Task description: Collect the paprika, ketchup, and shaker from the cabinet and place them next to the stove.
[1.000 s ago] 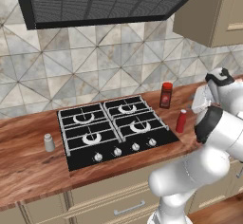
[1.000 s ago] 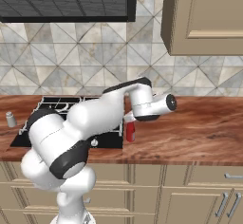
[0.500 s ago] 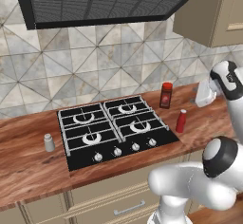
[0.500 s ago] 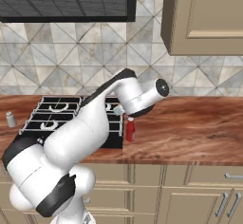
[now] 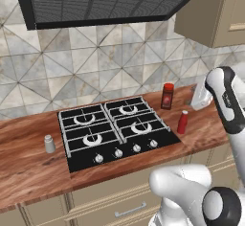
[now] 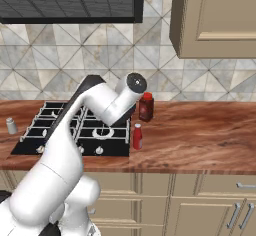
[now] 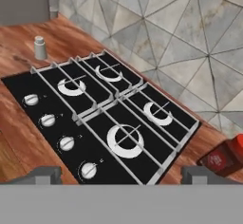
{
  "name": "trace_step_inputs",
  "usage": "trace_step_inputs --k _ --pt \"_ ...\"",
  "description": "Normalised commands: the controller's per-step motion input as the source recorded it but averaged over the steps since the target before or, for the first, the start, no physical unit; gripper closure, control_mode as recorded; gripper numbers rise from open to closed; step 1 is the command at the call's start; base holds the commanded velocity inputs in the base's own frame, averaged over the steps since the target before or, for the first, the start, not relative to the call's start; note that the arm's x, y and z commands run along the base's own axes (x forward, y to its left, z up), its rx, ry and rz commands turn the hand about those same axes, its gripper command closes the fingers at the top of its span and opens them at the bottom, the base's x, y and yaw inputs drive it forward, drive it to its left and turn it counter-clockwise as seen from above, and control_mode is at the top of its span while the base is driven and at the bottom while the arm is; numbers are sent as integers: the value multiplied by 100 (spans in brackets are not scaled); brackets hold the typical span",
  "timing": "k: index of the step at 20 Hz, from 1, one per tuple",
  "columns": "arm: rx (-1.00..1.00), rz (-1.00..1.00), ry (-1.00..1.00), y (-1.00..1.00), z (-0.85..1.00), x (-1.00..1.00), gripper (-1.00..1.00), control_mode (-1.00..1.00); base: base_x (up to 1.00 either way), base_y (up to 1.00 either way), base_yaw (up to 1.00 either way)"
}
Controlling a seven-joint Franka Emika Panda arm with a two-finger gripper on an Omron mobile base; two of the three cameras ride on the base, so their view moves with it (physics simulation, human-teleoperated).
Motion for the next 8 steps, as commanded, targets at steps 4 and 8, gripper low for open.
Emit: trace_step_inputs --k 4,8 --pt "-11 -3 0 56 35 -52 -100 -100 0 0 0" --pt "-12 -3 0 54 31 -47 -100 -100 0 0 0"
